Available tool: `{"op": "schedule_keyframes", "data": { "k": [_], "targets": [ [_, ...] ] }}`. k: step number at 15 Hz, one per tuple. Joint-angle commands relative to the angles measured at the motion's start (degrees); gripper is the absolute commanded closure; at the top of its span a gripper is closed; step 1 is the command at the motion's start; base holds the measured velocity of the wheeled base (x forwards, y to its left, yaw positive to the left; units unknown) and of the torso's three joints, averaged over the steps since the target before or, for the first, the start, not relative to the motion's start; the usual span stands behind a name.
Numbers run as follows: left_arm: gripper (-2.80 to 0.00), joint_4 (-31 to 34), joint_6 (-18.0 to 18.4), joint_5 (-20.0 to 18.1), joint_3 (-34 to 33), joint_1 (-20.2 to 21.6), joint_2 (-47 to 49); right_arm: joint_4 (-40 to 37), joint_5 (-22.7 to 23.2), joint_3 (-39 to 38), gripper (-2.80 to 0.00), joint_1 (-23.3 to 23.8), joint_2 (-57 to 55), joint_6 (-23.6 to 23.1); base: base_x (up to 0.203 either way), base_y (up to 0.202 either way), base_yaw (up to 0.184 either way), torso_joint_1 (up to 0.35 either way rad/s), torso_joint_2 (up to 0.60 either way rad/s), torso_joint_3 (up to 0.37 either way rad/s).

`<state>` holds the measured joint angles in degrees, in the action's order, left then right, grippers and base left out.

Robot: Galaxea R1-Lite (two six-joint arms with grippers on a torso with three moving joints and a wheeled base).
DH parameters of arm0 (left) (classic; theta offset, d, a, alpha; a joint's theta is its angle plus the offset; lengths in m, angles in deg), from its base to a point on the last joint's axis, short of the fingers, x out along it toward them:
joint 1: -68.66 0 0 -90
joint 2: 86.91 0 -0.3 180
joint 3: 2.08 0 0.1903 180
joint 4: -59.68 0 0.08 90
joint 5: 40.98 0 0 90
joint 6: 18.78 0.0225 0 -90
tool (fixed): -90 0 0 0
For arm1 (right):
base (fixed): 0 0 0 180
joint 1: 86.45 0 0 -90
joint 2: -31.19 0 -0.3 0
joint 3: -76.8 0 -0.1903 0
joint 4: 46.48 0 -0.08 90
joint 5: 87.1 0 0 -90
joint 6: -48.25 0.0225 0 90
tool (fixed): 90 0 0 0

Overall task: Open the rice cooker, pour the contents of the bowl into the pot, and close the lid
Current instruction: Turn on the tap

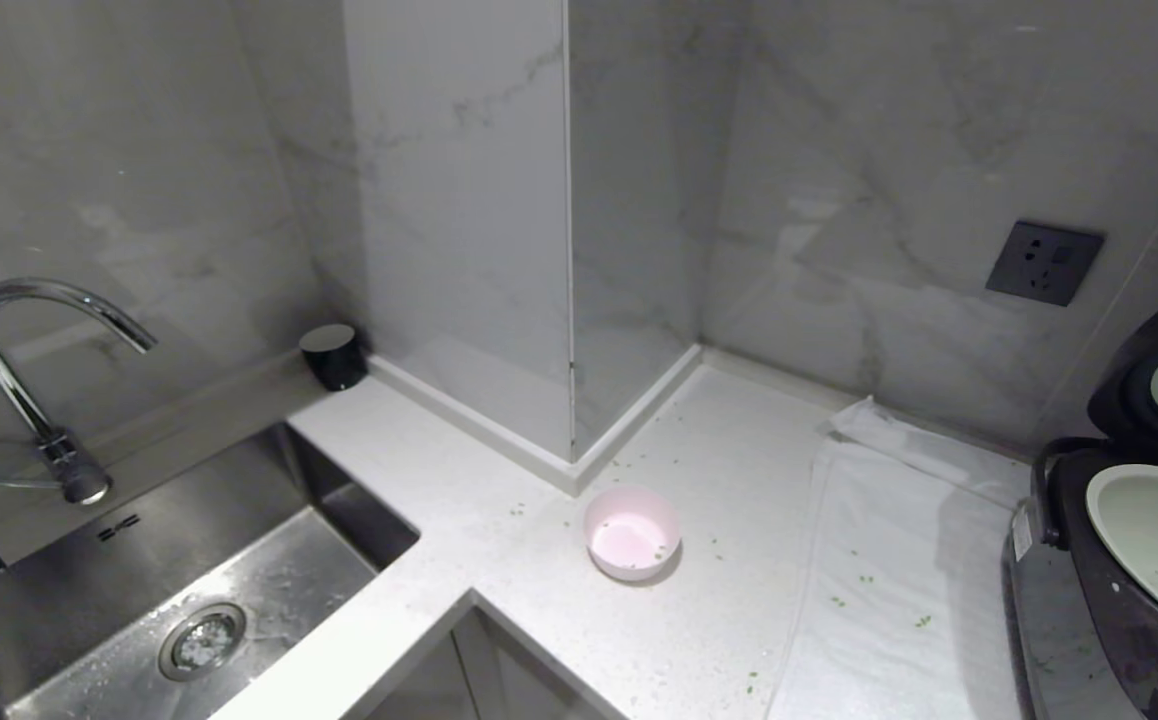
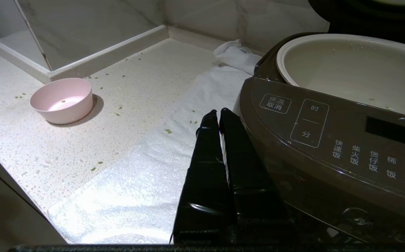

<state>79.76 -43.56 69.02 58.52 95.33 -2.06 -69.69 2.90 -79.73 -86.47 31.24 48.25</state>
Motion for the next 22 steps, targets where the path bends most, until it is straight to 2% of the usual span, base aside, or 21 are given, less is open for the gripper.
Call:
{"op": "schedule_keyframes", "data": {
  "k": [1,4,5,6,10,11,13,16,19,22],
  "targets": [
    [0.0,-10.0,0.6,0.2,0.5,5.5,13.6,0.0,0.0,0.0,0.0,0.0,0.0,0.0,0.0,0.0,0.0,0.0,0.0,0.0],
    [0.0,-24.0,1.2,0.0,3.4,10.4,23.4,0.0,0.0,0.0,0.0,-0.1,0.0,0.0,0.0,0.0,0.0,0.0,0.0,0.0],
    [0.0,-29.6,1.6,-0.2,4.7,11.2,26.1,0.0,0.0,0.0,0.0,0.0,0.0,0.0,0.0,0.0,0.0,0.0,0.0,0.0],
    [0.0,-32.1,2.7,-0.9,5.6,11.3,27.1,0.0,0.0,0.0,0.0,0.0,0.0,0.0,0.0,0.0,0.0,0.0,0.0,0.0],
    [0.0,-32.3,2.9,-2.1,11.8,9.2,30.7,0.0,0.0,0.0,0.0,0.0,0.0,0.0,0.0,0.0,0.0,0.0,0.0,0.0],
    [-2.8,-32.2,2.8,-2.1,13.3,9.2,33.0,0.0,0.0,0.0,0.0,0.0,0.0,0.0,0.0,0.0,0.0,0.0,0.0,0.0],
    [-2.8,-31.3,2.4,-2.2,18.2,9.1,37.7,-0.1,0.0,0.0,0.0,-0.1,0.0,0.0,0.0,0.0,0.0,0.0,0.0,0.0],
    [-2.8,-26.4,-0.5,-2.5,26.6,8.6,44.3,0.0,0.0,0.0,0.0,0.0,0.0,0.0,0.0,0.0,0.0,0.0,0.0,0.0],
    [-2.8,-23.6,-3.2,-6.4,32.9,7.6,45.6,0.0,0.0,0.0,0.0,0.0,0.0,0.0,0.0,0.0,0.0,0.0,0.0,0.0],
    [-2.8,-23.0,-3.7,-7.1,37.3,6.2,47.5,0.0,0.0,0.0,0.0,-0.1,0.0,0.0,0.0,0.0,0.0,0.0,0.0,0.0]
  ]
}}
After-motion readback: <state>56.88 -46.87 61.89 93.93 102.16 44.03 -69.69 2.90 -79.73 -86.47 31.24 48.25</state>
